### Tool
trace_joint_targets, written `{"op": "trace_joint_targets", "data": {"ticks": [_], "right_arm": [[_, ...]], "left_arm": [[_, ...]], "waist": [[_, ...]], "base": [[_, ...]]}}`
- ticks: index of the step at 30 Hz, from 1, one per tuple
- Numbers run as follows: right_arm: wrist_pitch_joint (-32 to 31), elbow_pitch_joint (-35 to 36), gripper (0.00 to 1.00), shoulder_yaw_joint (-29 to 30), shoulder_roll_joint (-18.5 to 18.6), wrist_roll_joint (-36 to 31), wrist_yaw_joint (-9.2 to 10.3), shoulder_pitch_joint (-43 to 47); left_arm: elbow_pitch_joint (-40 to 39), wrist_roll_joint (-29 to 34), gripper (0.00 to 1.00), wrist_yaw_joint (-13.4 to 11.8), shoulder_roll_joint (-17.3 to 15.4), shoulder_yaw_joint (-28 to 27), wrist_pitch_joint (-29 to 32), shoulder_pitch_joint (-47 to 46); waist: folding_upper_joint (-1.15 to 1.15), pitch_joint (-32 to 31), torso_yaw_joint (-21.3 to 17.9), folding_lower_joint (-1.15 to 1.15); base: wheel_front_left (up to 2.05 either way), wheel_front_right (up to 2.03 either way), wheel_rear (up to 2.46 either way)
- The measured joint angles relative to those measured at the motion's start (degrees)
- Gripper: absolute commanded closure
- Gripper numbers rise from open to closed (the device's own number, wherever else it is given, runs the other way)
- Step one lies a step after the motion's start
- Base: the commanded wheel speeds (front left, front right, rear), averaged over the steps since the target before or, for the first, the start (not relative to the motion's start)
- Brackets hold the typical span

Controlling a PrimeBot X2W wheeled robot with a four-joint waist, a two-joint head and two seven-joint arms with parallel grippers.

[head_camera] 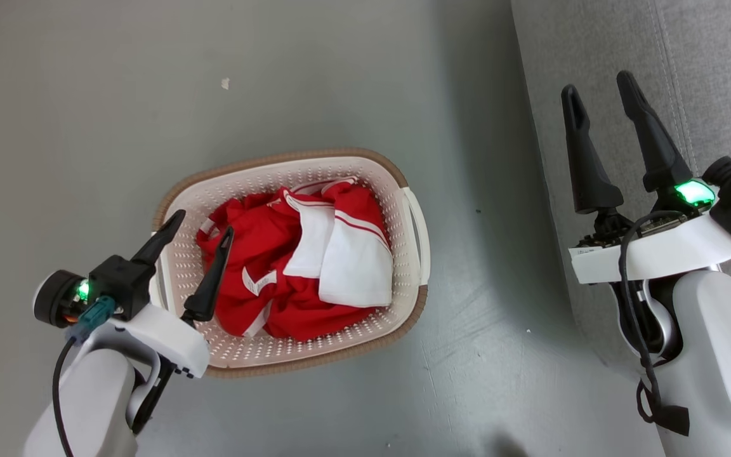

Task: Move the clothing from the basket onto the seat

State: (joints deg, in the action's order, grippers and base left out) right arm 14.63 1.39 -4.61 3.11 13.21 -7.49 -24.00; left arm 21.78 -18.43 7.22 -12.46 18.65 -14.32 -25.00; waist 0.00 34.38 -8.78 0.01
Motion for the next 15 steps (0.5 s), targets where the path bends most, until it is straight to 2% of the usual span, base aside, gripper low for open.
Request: {"op": "trace_joint_targets", "data": {"ticks": [15], "right_arm": [[0.0, 3.2, 0.0, -0.4, 0.0, 2.0, 0.0, -3.5]], "left_arm": [[8.6, -0.2, 0.0, 0.0, -0.8, 4.2, 1.7, -7.1]], "waist": [[0.0, 5.9, -2.7, 0.0]], "base": [[0.0, 0.0, 0.0]]}}
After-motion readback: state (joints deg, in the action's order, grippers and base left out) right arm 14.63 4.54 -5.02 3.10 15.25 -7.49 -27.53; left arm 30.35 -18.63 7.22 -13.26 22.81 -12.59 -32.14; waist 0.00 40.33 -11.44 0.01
